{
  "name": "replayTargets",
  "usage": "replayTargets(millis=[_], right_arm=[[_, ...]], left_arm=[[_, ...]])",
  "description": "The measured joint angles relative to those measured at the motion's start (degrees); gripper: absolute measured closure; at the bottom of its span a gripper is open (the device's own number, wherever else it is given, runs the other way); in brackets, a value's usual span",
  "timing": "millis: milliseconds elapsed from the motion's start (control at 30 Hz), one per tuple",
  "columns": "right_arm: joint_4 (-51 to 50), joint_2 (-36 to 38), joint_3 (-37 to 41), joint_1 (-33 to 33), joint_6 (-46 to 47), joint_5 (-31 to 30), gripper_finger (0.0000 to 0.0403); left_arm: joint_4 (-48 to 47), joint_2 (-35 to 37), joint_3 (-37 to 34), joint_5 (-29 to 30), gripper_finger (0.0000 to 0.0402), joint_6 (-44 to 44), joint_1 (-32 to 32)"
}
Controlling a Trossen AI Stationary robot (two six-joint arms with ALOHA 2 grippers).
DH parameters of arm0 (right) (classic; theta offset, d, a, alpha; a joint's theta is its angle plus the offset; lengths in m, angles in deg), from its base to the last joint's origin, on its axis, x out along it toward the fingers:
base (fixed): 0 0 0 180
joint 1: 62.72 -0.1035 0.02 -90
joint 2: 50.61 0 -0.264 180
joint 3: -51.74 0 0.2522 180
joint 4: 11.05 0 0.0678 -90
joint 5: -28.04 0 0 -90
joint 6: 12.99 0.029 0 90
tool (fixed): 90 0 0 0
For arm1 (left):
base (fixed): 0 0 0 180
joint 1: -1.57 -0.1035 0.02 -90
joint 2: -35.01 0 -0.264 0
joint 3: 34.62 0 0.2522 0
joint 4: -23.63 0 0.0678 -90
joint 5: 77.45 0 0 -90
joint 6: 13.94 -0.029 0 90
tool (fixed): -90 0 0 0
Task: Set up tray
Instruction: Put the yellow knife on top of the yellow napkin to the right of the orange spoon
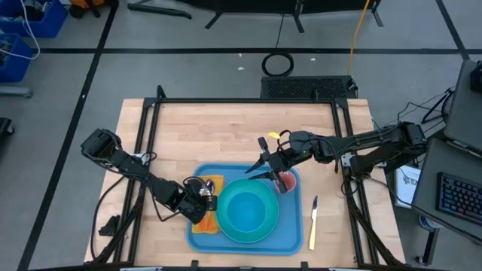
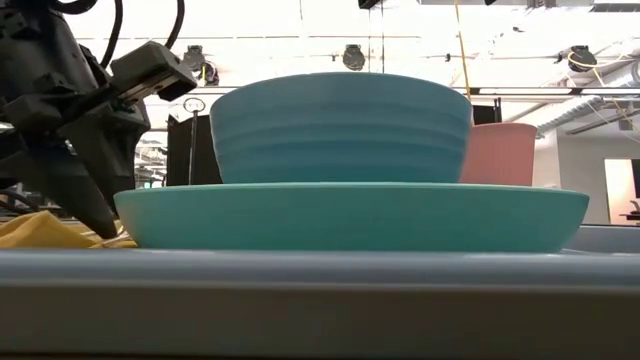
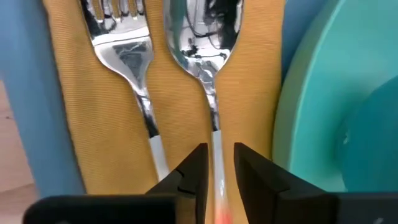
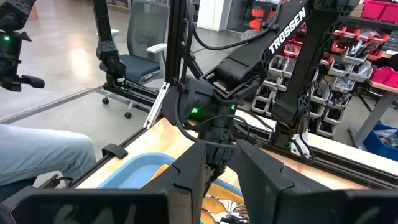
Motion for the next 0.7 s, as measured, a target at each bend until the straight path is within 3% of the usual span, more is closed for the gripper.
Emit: replayTargets(millis=[433, 567, 700], right_arm=[[-0.04, 0.0, 0.0, 0.0, 0.0, 0.0, 0.0323], [-0.09, 0.0, 0.0, 0.0, 0.0, 0.0, 0.0323], [-0.1, 0.0, 0.0, 0.0, -0.45, 0.0, 0.0323]], left_arm=[[-0.01, 0.19, 0.0, -1.34, 0.0341, -1.94, 0.77], [-0.05, 0.47, 0.0, 0.65, 0.034, -3.53, 2.04], [0.12, 1.03, 0.56, 7.07, 0.0339, -5.3, 3.98]])
